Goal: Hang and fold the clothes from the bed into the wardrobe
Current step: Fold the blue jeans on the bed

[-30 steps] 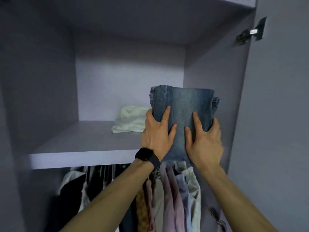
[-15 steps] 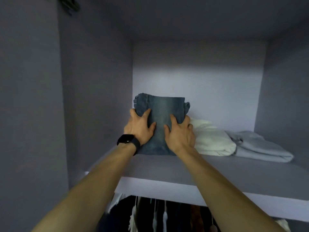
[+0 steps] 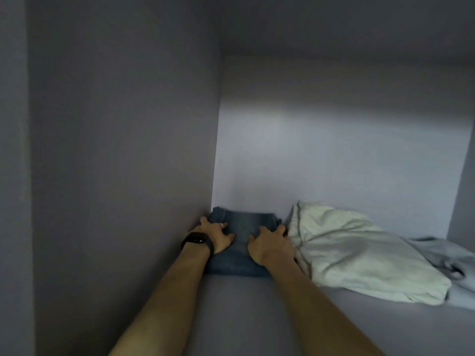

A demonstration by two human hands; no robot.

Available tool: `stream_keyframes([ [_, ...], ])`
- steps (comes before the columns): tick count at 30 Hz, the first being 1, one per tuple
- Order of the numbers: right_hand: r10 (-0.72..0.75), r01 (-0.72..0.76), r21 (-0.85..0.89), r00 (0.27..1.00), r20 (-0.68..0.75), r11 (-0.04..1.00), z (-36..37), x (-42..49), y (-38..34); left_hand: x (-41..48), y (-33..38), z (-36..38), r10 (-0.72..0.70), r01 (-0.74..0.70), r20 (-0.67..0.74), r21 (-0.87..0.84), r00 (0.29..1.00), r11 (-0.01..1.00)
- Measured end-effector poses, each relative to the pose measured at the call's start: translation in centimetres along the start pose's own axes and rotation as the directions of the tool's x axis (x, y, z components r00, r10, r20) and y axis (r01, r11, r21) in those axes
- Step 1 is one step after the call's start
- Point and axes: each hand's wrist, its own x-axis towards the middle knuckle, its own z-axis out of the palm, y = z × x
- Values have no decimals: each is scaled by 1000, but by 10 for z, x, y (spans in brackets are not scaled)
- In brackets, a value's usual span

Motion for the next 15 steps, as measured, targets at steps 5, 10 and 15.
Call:
stream_keyframes([
  [5,-9,9,8,998,62,1000,9,14,3,22,-2,6,-9,0,61,154,998,988],
  [10,-90,94,-23,986,139,995,4,22,9,38,-5,12,70,-81,51,259,996,963],
  [15,-136,165,-143,972,193,976,-9,3,11,30,-2,7,51,-60,45,230,998,971],
])
